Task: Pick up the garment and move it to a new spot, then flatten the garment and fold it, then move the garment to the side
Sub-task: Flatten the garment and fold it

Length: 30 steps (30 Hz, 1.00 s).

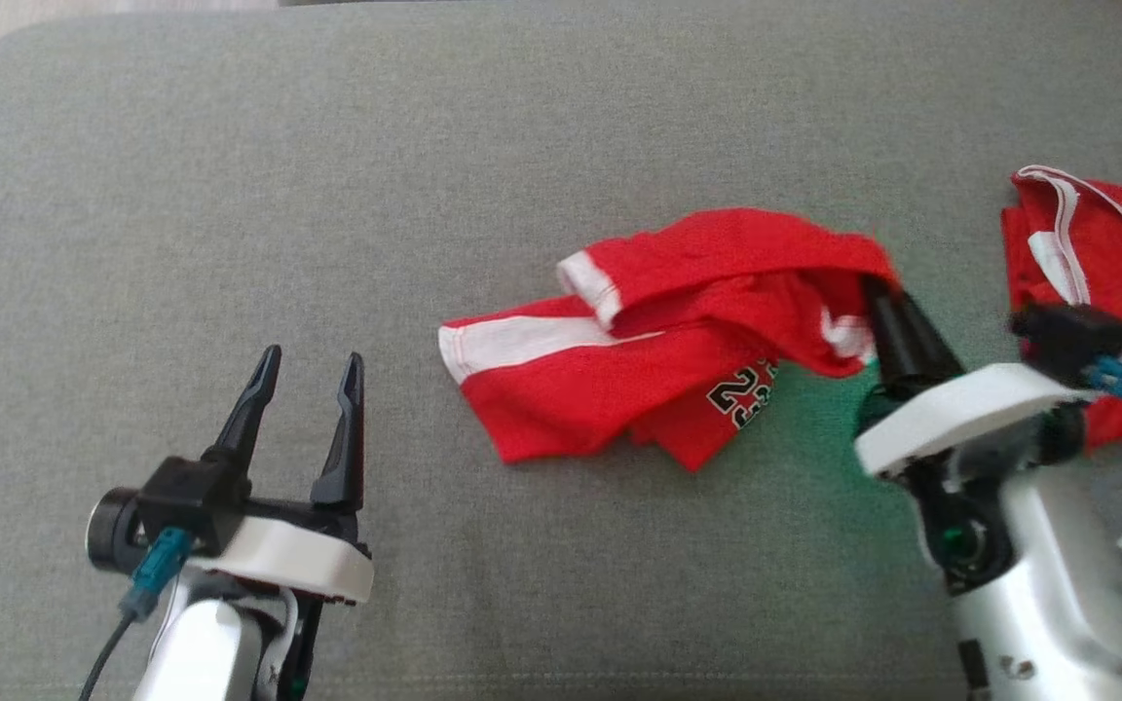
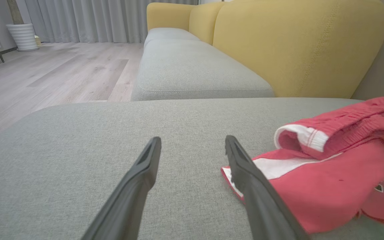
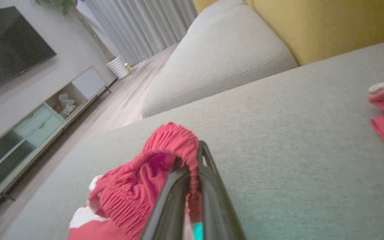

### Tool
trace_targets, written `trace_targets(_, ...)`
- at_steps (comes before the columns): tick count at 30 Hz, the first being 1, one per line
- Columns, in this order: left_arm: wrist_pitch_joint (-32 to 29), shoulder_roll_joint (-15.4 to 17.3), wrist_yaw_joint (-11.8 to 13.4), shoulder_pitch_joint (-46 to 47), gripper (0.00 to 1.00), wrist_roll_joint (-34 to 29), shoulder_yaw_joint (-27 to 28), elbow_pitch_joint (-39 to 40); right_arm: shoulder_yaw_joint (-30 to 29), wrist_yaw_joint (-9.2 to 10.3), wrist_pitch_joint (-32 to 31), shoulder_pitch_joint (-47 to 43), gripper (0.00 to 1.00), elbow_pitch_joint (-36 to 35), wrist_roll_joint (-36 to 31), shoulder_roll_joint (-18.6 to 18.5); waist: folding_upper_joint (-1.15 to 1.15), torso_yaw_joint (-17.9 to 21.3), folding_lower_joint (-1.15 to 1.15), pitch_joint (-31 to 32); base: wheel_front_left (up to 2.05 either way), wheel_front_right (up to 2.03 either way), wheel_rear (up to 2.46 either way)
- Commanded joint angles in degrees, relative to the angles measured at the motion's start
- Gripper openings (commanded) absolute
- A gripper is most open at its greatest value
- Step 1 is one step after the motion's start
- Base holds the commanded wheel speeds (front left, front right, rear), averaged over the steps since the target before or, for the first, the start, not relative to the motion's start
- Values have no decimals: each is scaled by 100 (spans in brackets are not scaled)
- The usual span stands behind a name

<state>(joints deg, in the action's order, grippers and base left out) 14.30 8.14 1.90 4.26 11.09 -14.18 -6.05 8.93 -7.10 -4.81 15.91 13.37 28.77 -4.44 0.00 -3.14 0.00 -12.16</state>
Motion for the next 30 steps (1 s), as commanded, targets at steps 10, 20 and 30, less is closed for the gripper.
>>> trace_targets(10,70,-28,-87,339,100,-97,250,168,-950,-39,-109,236,100,926,556,60,0,4,0,-154,0,0,0)
trace_targets(20,70,-23,-94,274,100,-122,334,124,-568,-39,309,59,100,369,341,-240,0,96,0,3,0,0,0)
trace_targets(30,70,4,-53,75,100,-107,422,137,-340,-39,337,-513,100,-1155,-604,-650,0,210,0,354,0,0,0)
